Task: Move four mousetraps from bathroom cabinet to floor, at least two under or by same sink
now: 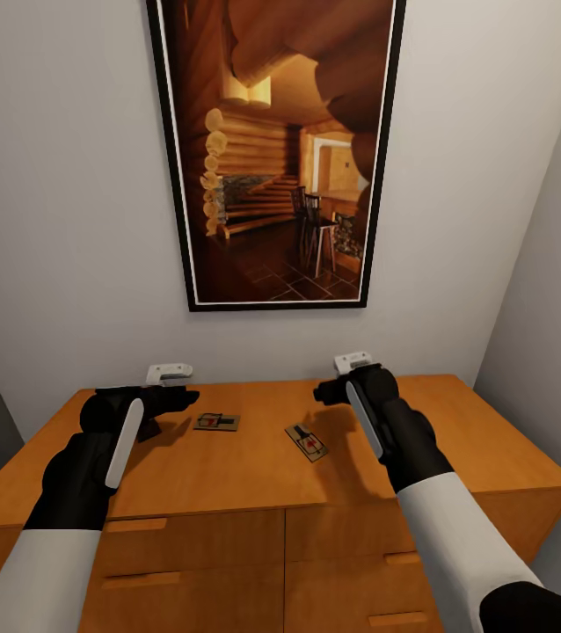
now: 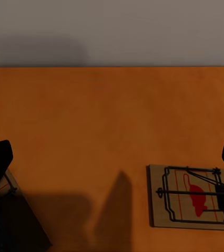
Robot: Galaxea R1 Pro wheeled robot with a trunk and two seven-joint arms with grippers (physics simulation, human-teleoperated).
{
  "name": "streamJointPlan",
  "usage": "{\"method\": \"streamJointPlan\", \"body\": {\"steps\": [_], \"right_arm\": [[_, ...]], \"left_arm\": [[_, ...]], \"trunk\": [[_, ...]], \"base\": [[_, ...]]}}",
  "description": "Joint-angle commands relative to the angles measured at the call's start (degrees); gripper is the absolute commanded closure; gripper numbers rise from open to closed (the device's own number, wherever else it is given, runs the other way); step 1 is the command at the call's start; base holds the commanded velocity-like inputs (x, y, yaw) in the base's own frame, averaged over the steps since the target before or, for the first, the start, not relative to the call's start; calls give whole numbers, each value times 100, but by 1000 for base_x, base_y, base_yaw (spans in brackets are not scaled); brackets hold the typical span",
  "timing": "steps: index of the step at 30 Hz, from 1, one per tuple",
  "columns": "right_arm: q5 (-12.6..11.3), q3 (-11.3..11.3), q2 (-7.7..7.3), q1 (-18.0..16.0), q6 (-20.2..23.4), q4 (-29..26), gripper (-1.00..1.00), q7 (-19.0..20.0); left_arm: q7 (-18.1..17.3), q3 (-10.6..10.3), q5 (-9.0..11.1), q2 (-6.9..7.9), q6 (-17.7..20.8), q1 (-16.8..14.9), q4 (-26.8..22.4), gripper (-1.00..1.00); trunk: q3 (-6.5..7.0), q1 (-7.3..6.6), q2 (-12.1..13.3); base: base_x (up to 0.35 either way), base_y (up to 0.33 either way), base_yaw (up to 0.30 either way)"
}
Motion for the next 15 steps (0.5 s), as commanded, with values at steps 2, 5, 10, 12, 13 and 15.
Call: {"method": "streamJointPlan", "body": {"steps": [2, 5, 10, 12, 13, 15], "right_arm": [[17, 11, 3, -6, 25, -43, -100, -17], [50, 18, 12, -10, 25, -155, -100, -22], [32, 21, 19, -12, 25, -241, -100, -26], [24, 18, 20, -12, 25, -256, -100, -27], [24, 18, 20, -12, 25, -256, -100, -27], [20, 9, 20, -13, 25, -266, -100, -27]], "left_arm": [[1, 6, 31, 1, 24, -4, -4, -100], [1, 7, 31, 2, 25, -4, -4, -100], [1, 8, 31, 3, 26, -4, -4, -100], [1, 8, 31, 3, 24, -4, -4, -100], [1, 8, 31, 3, 24, -4, -4, -100], [1, 8, 31, 3, 25, -4, -4, -100]], "trunk": [[-7, 0, -4], [-7, 0, -4], [-3, 0, -4], [1, 0, -4], [2, 0, -4], [6, 0, -4]], "base": [[0, 0, 0], [0, 0, 3], [0, 0, 106], [0, 0, 202], [0, 0, 211], [0, 0, 232]]}}
